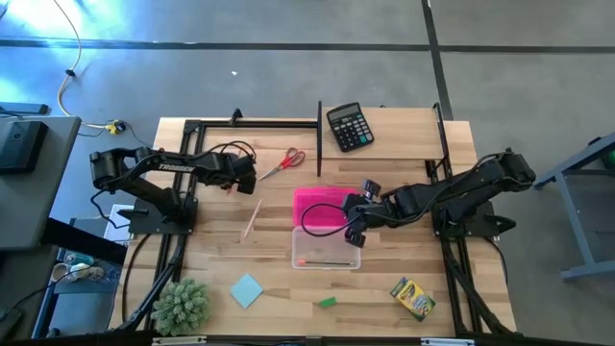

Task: Pack school essentials
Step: Put the yellow pencil into the supply box

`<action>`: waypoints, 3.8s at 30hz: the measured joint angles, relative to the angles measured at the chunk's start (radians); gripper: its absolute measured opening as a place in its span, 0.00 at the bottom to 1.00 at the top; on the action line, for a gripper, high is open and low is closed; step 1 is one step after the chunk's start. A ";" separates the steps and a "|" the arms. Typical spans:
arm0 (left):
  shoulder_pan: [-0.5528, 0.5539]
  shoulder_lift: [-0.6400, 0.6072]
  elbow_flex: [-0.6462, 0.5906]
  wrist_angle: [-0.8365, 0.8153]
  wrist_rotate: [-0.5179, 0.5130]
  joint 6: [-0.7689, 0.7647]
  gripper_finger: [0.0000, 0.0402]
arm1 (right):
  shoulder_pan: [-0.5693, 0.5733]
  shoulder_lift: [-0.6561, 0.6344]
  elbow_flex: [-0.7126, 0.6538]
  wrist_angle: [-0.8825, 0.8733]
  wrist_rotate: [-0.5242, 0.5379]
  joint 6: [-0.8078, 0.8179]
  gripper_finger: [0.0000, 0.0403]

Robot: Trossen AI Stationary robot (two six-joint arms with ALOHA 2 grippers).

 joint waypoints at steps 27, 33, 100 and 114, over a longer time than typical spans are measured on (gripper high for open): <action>0.001 0.002 -0.002 0.034 0.055 0.055 0.29 | 0.000 0.000 0.000 -0.004 -0.102 0.041 0.26; 0.000 0.002 -0.002 0.033 0.062 0.099 0.19 | 0.000 0.000 0.000 -0.004 -0.102 0.041 0.26; -0.496 -0.085 0.283 0.108 0.107 0.324 0.02 | -0.040 -0.001 0.294 -0.321 0.006 0.085 0.26; -0.559 -0.018 0.297 0.307 0.134 0.373 0.02 | -0.074 -0.001 0.393 -0.340 0.009 0.037 0.26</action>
